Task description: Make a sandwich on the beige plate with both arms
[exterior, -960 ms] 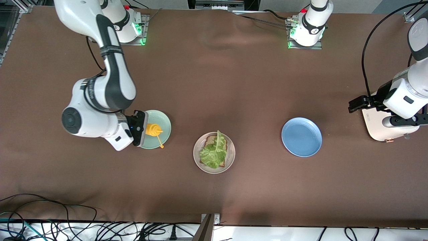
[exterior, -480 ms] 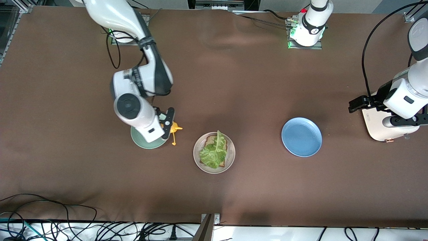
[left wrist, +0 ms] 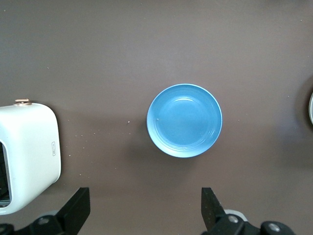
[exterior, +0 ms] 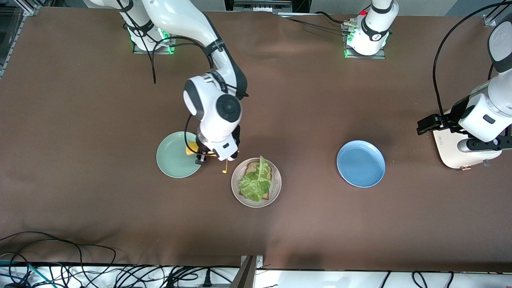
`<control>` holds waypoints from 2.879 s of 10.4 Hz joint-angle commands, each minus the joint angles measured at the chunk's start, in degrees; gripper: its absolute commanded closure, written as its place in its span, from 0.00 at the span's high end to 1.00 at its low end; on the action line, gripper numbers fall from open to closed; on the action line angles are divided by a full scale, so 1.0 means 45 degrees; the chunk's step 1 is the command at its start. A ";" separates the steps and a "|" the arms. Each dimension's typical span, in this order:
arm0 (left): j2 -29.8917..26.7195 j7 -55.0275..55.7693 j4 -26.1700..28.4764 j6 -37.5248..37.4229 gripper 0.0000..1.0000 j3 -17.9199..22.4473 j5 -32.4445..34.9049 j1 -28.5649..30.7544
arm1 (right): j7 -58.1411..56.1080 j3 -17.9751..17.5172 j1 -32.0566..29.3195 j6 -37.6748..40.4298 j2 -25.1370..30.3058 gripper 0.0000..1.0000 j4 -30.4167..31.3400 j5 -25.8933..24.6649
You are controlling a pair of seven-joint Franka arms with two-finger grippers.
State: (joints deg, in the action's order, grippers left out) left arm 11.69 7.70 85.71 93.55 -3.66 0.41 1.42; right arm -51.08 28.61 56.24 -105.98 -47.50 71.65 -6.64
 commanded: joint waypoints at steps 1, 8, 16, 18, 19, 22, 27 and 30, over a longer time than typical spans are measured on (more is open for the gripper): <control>-0.0059 -0.0070 -0.0161 -0.0223 1.00 -0.0047 0.0378 -0.0004 | 0.0160 0.0479 0.0120 0.0312 -0.2075 0.00 -0.2167 -0.1215; -0.0059 -0.0070 -0.0161 -0.0223 1.00 -0.0086 0.0378 -0.0004 | 0.0568 0.0789 -0.0427 -0.1620 -0.2841 0.00 -0.2349 -0.2061; -0.0059 -0.0090 -0.0161 -0.0223 1.00 -0.0086 0.0378 -0.0004 | 0.3556 0.1435 0.0723 -0.2171 -0.3839 0.00 -0.2349 -0.1533; -0.0059 -0.0070 -0.0161 -0.0223 1.00 -0.0105 0.0378 -0.0004 | 0.3558 0.1340 0.0590 -0.2209 -0.3684 0.00 -0.2271 -0.1513; -0.0059 -0.0070 -0.0161 -0.0223 1.00 -0.0105 0.0378 -0.0004 | 0.3558 0.1049 0.0298 -0.2268 -0.3528 0.00 -0.2251 -0.1533; -0.0059 -0.0070 -0.0161 -0.0223 1.00 -0.0222 0.0378 -0.0024 | 0.3422 0.0383 -0.0425 -0.2327 -0.3158 0.00 -0.2038 -0.1611; -0.0059 -0.0070 -0.0161 -0.0223 1.00 -0.0242 0.0378 -0.0004 | 0.2430 -0.3443 -0.4170 -0.3654 0.1699 0.00 0.2017 -0.0175; -0.0059 -0.0070 -0.0161 -0.0223 1.00 -0.0223 0.0378 -0.0004 | -0.1605 -0.4090 -0.6183 -0.3383 0.3167 0.00 0.3466 0.3787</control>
State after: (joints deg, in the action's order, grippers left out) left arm 11.68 7.70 85.69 93.53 -4.45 0.41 1.39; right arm -50.75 13.00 32.88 -120.77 -39.06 80.19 4.22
